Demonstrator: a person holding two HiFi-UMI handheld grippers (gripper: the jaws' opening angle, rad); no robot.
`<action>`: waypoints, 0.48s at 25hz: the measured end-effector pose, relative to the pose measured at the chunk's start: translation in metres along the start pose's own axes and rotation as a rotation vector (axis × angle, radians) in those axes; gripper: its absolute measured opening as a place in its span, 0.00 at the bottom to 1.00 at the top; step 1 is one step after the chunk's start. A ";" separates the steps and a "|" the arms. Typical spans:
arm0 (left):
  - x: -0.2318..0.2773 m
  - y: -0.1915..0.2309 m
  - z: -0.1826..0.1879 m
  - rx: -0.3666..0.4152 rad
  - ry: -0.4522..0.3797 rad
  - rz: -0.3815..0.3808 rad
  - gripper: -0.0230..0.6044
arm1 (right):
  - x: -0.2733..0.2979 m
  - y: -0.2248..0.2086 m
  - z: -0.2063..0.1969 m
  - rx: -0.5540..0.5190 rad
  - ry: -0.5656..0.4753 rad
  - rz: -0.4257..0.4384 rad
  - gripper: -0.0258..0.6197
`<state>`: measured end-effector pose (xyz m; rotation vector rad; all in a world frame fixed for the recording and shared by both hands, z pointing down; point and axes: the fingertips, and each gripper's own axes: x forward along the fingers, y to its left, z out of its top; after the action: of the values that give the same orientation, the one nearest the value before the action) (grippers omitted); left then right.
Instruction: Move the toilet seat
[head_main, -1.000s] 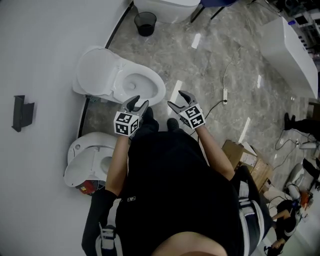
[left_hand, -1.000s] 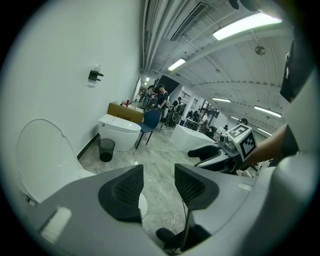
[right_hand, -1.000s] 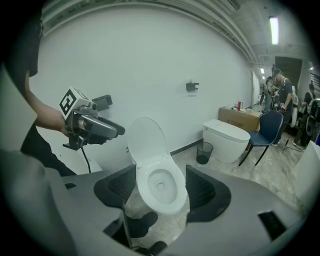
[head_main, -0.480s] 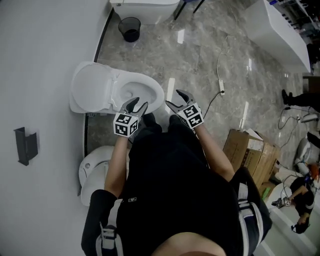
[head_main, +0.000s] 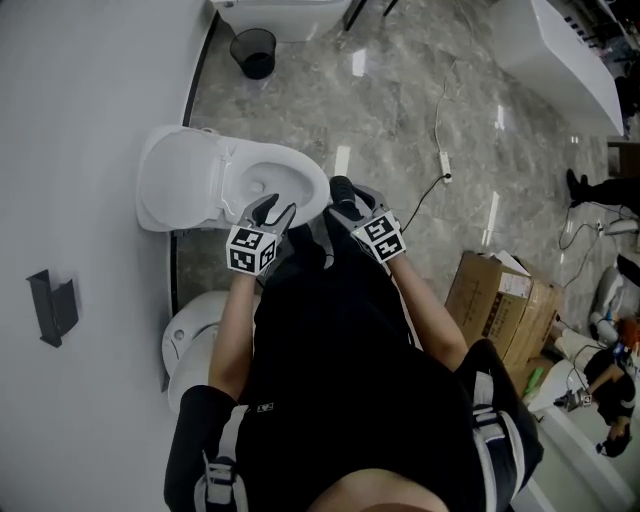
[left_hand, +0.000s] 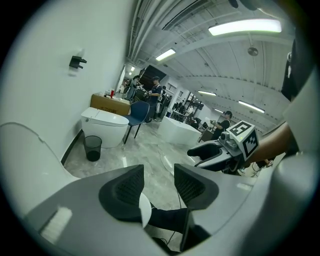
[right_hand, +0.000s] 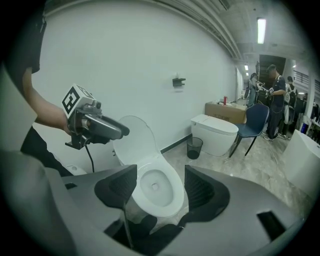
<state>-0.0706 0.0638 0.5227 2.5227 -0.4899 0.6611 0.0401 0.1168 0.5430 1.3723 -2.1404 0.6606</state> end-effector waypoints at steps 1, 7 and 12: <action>0.001 0.003 -0.002 -0.007 0.003 0.005 0.34 | 0.003 0.001 -0.003 0.001 0.011 0.008 0.50; 0.018 0.017 -0.015 -0.046 0.027 0.016 0.34 | 0.017 -0.012 -0.019 0.005 0.047 0.025 0.47; 0.036 0.026 -0.032 -0.066 0.066 0.006 0.34 | 0.035 -0.021 -0.034 0.020 0.089 0.040 0.46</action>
<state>-0.0645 0.0518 0.5754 2.4304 -0.4886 0.7166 0.0526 0.1073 0.5937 1.2895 -2.1010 0.7460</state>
